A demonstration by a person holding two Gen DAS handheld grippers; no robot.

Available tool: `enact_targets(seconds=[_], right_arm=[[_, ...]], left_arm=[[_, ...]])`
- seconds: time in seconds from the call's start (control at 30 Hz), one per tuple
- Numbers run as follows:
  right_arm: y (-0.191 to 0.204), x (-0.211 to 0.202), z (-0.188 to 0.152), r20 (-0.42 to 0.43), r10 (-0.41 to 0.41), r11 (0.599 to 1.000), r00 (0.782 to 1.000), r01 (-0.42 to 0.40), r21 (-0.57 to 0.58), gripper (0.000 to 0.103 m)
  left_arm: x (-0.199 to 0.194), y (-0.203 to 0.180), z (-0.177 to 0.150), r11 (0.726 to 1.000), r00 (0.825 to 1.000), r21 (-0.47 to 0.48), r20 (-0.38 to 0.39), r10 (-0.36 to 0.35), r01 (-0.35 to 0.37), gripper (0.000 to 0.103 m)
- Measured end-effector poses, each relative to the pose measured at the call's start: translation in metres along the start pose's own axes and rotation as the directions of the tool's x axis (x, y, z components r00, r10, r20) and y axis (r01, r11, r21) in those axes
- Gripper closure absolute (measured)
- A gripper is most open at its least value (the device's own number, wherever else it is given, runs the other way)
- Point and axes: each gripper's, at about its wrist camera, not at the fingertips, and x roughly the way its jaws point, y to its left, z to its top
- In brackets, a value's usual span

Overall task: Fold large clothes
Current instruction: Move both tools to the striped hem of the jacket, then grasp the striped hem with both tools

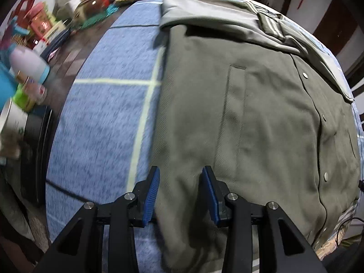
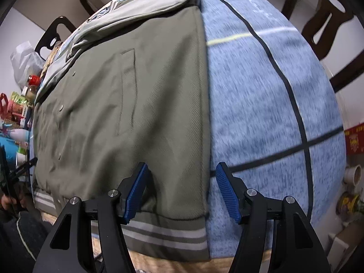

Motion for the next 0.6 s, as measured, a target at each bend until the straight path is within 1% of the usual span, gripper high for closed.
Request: enact_targets(seconds=[0.07,0.17,0.27,0.33,0.37,0.43,0.5,0.57,0.6], right_arm=[[-0.004,-0.002,-0.003,0.007,0.003,1.0,1.0,-0.003,0.01,0.04],[-0.012,-0.004,-0.009,0.009,0.021,0.999,1.0,-0.021,0.033,0.04],[-0.015,-0.004,-0.016,-0.006,0.036,0.999,0.999,-0.036,0.041,0.04],[-0.015,-0.005,-0.022,-0.026,0.064,0.997,0.998,-0.063,0.044,0.04],[-0.015,-0.005,-0.025,-0.044,0.089,0.995,0.995,-0.087,0.049,0.04],[-0.012,-0.002,-0.034,-0.095,0.156,0.987,0.983,-0.151,0.061,0.04],[-0.009,-0.003,-0.04,-0.115,0.165,0.986,0.98,-0.16,0.051,0.04],[-0.011,-0.001,-0.042,-0.15,0.196,0.979,0.969,-0.185,0.084,0.041],[-0.012,-0.001,-0.042,-0.155,0.2,0.978,0.968,-0.186,0.098,0.046]], left_arm=[[-0.003,0.006,-0.005,1.0,1.0,-0.014,-0.002,0.016,-0.016,0.061],[-0.008,0.017,-0.014,0.999,1.0,-0.034,0.002,0.028,-0.028,0.056],[-0.006,0.028,-0.025,0.998,0.999,-0.053,-0.03,0.037,-0.038,0.055],[-0.005,0.032,-0.032,0.997,0.999,-0.073,-0.049,0.018,-0.021,0.052],[-0.005,0.033,-0.035,0.997,0.998,-0.083,-0.06,0.001,-0.006,0.052],[-0.004,0.034,-0.041,0.995,0.996,-0.097,-0.08,-0.026,0.019,0.052],[-0.003,0.034,-0.048,0.992,0.994,-0.114,-0.097,-0.057,0.046,0.052],[-0.003,0.033,-0.054,0.99,0.991,-0.122,-0.104,-0.08,0.067,0.052],[-0.003,0.034,-0.056,0.99,0.991,-0.124,-0.103,-0.085,0.072,0.052]])
